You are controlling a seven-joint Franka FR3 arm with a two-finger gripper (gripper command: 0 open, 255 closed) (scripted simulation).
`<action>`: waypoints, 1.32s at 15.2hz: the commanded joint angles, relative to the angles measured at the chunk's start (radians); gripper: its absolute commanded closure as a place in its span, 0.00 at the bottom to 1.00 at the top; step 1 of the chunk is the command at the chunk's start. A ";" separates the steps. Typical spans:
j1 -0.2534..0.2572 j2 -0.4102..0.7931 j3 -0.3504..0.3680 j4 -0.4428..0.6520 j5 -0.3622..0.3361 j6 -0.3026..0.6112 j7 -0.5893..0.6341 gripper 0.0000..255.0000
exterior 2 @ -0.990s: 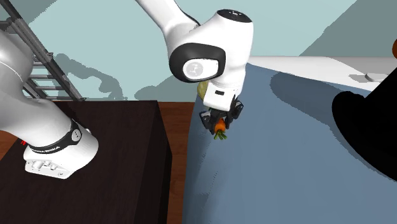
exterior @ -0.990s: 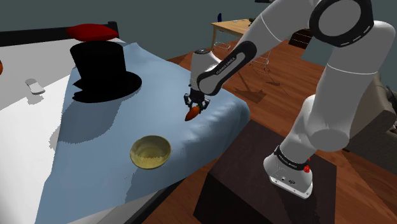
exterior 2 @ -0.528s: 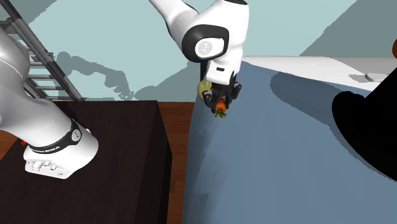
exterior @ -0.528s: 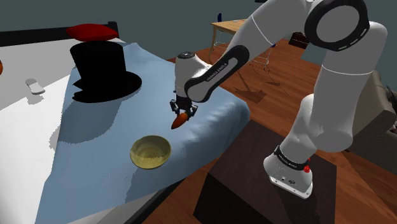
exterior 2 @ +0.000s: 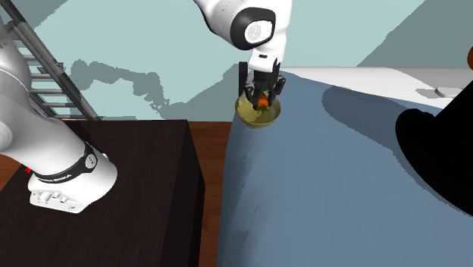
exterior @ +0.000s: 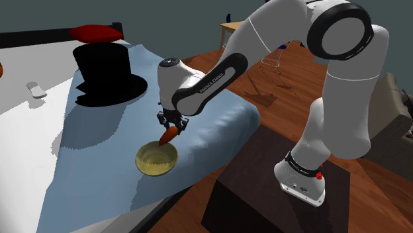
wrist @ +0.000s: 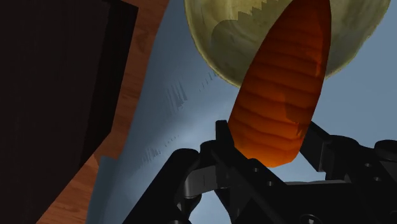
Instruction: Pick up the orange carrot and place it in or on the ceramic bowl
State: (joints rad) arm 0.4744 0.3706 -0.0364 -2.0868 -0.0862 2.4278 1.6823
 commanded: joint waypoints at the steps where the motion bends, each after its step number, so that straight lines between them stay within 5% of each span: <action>1: 0.030 0.030 0.012 0.049 -0.001 -0.022 0.042 1.00; 5: 0.081 0.103 0.031 0.173 -0.003 -0.078 0.109 1.00; 20: 0.084 0.247 0.025 0.183 -0.011 0.056 0.122 1.00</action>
State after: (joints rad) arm 0.5580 0.6127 -0.0111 -1.9023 -0.0970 2.4767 1.8037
